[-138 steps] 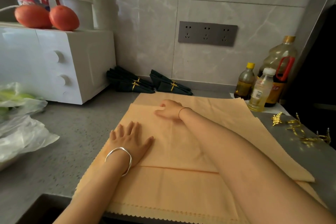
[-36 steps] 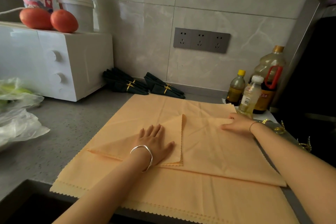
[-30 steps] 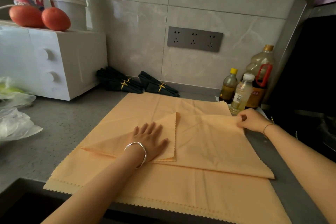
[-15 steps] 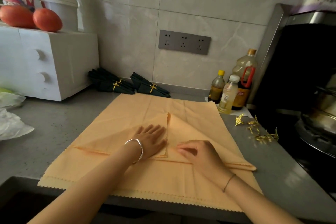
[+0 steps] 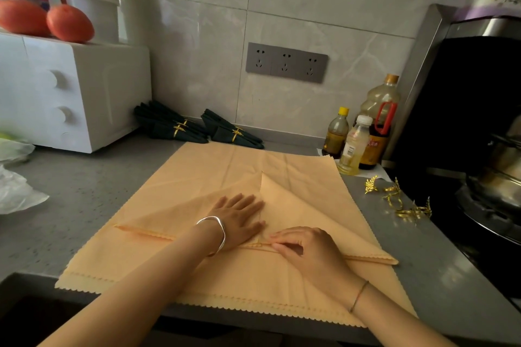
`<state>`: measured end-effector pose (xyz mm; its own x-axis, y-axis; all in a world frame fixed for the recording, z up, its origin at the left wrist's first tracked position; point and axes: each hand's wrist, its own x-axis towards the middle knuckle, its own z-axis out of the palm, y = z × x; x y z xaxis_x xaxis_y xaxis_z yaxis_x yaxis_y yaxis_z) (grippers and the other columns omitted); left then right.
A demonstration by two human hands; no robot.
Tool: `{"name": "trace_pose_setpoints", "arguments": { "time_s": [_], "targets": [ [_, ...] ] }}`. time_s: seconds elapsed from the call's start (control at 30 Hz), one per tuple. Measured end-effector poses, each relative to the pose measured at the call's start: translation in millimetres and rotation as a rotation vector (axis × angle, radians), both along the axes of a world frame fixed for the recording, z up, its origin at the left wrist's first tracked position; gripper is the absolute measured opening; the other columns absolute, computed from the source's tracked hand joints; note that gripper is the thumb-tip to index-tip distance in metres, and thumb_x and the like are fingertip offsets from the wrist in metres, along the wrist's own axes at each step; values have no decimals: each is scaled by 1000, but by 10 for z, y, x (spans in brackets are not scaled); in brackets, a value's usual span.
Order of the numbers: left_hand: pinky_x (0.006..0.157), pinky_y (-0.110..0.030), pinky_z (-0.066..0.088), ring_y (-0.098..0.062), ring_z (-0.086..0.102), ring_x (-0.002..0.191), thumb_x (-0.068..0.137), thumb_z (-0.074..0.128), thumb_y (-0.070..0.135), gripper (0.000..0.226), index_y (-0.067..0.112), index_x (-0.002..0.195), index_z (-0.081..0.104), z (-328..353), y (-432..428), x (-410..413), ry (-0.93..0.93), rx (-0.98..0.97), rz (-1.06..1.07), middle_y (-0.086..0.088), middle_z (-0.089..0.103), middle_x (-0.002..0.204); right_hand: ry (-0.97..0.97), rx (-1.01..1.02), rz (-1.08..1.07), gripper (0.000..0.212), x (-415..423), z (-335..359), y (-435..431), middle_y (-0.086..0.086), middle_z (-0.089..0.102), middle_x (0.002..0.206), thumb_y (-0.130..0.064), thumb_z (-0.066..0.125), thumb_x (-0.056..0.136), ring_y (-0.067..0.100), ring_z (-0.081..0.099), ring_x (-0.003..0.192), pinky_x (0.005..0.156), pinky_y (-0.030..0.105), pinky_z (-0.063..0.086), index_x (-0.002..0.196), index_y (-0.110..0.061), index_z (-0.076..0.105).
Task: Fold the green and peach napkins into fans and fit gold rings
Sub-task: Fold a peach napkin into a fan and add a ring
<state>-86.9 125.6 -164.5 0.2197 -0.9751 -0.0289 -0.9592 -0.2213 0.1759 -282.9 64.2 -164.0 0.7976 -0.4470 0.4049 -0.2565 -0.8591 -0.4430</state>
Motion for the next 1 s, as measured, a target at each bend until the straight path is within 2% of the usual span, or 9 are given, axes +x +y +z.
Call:
{"name": "trace_pose_setpoints", "arguments": {
  "time_s": [0.07, 0.13, 0.2, 0.3, 0.43, 0.57, 0.7, 0.87, 1.0],
  "targets": [
    [118, -37, -3, -12, -3, 146, 97, 24, 57, 59, 39, 150, 5, -8, -4, 6, -4, -5, 0, 12, 0, 159, 29, 31, 3, 22, -2, 18, -5, -20, 70, 102, -38, 61, 87, -10, 60, 95, 87, 15, 49, 103, -29, 73],
    [118, -37, -4, -11, -3, 146, 97, 24, 57, 59, 39, 150, 5, -15, -5, 6, -2, -11, 1, 12, 0, 159, 64, 96, -3, 36, 14, 75, -39, -15, 72, 92, -53, 51, 87, -4, 64, 86, 81, 25, 53, 96, -26, 75],
    [118, -37, -4, -11, -3, 146, 96, 24, 58, 60, 39, 150, 6, -24, -3, 8, -5, -15, 3, 12, 0, 159, -29, 166, -47, 38, 99, 156, -155, -11, 73, 91, -51, 50, 89, 0, 65, 86, 80, 32, 53, 93, -23, 75],
    [118, -37, -4, -11, -3, 146, 94, 24, 63, 64, 39, 150, 6, -30, -3, 5, -7, -10, 8, 12, 0, 159, -105, 148, -159, 30, 409, 298, -430, -5, 66, 118, -29, 45, 98, 10, 59, 111, 97, 28, 46, 116, -21, 67],
    [118, -37, -4, -11, -4, 146, 91, 24, 67, 69, 38, 150, 5, -27, -5, 2, -12, 5, 12, 11, 0, 159, 208, 94, -180, 44, 912, 305, -711, 1, 35, 150, -18, 30, 101, 16, 31, 138, 113, 26, 23, 144, -15, 36],
    [118, -38, -5, -10, -6, 146, 91, 24, 68, 70, 38, 150, 4, -31, -14, 11, -6, 14, 17, 11, -1, 159, 461, -2, -172, 48, 1122, 119, -808, -2, 12, 158, -23, 19, 103, 13, 14, 144, 117, 29, 11, 150, -16, 18],
    [119, -38, -4, -10, -6, 146, 91, 25, 68, 70, 37, 150, 4, -28, -22, 10, -10, 24, 16, 12, -2, 159, 491, -36, -158, 50, 909, 0, -821, -6, 5, 159, -30, 17, 102, 9, 5, 145, 117, 30, 5, 151, -21, 11],
    [118, -37, -4, -10, -5, 146, 90, 26, 68, 70, 38, 150, 4, -12, -21, 8, -10, 32, 12, 13, -3, 159, 519, -51, -118, 51, 397, 0, -779, -10, 1, 158, -36, 17, 103, 2, 0, 144, 112, 20, -2, 151, -24, 7],
    [118, -37, -3, -11, -4, 146, 88, 26, 73, 74, 39, 150, 5, -7, -15, 0, -18, 45, 12, 13, -3, 159, 537, -50, -90, 51, -49, 11, -702, -15, -4, 157, -38, 17, 103, -7, -7, 139, 112, 17, -5, 150, -28, 2]
  ]
}}
